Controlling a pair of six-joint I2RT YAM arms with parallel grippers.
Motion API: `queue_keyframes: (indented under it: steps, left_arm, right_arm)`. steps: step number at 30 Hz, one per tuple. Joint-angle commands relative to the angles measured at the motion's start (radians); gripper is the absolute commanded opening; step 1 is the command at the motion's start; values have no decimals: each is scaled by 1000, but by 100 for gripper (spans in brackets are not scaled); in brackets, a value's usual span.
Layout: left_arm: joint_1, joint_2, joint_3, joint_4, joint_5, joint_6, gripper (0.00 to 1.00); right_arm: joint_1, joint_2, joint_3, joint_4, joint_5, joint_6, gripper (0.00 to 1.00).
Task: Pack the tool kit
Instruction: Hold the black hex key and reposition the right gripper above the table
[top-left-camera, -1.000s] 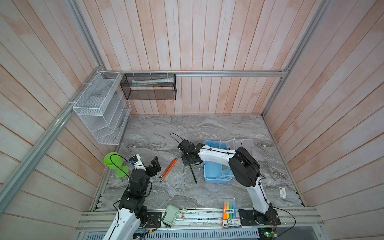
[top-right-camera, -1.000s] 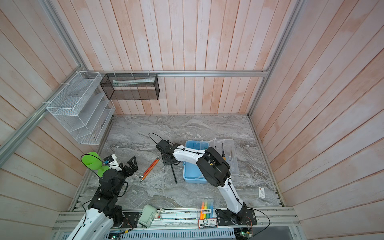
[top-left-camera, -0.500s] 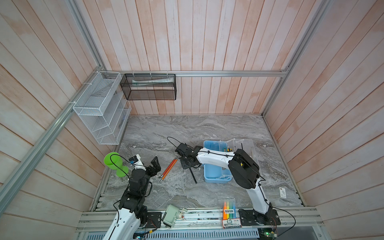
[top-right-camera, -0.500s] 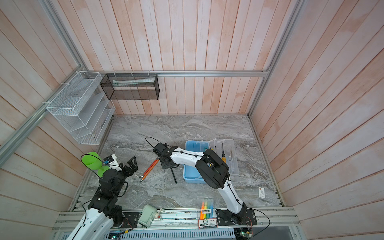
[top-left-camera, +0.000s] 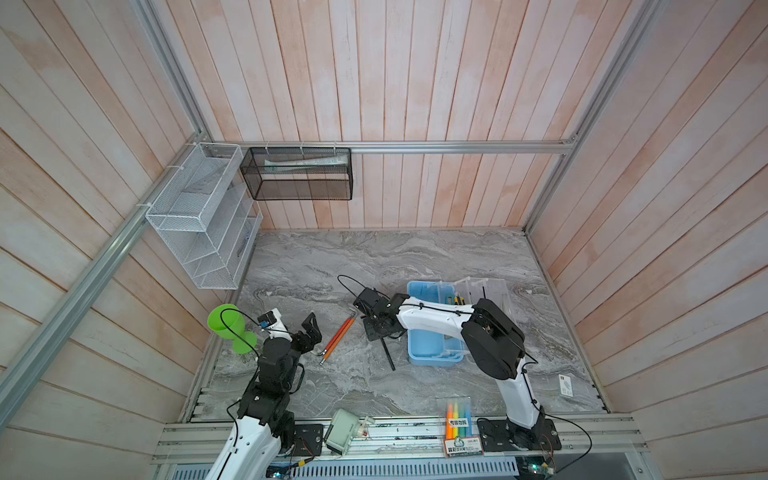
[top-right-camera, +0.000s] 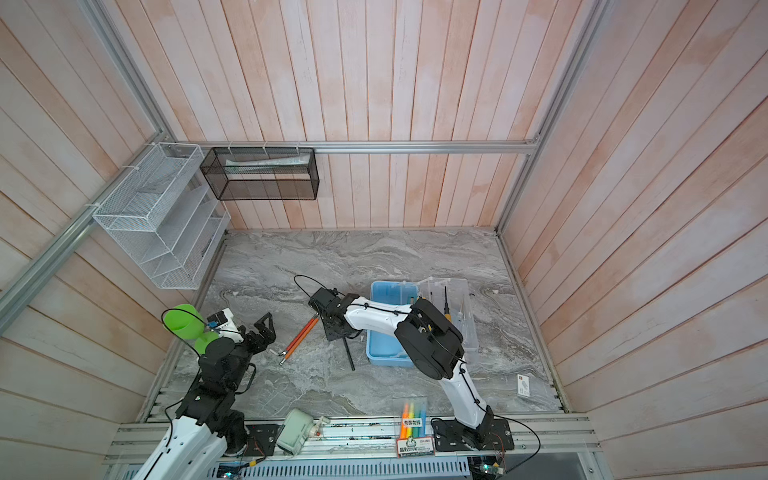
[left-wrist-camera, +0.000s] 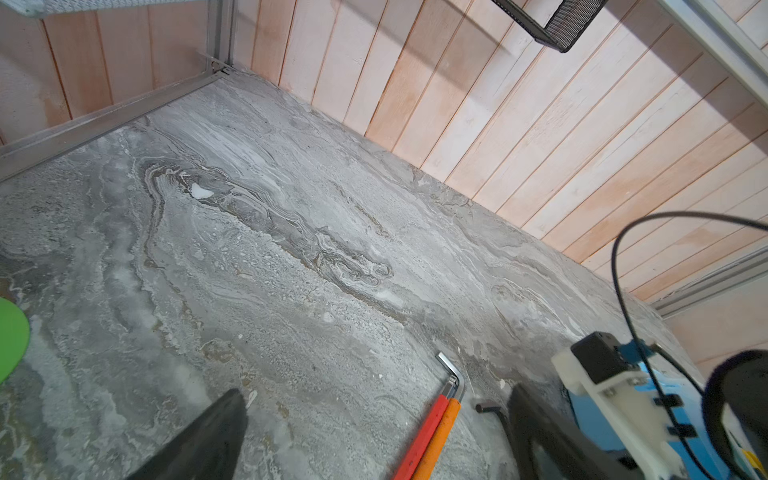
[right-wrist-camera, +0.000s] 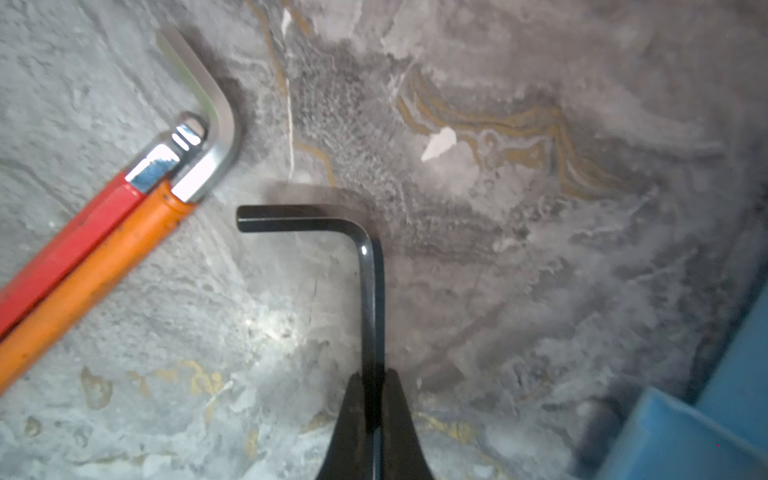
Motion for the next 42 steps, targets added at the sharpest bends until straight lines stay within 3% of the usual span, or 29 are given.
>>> queue_keyframes:
  steps: [1, 24, 42]
  left_arm:
    - [4, 0, -12, 24, 14, 15, 100]
    - [4, 0, -13, 27, 17, 15, 100]
    - [4, 0, -13, 25, 17, 15, 100]
  right_arm:
    - [-2, -86, -42, -31, -6, 20, 0]
    - [-4, -342, -177, 2, 68, 91, 0]
    - [-10, -12, 22, 14, -1, 7, 0]
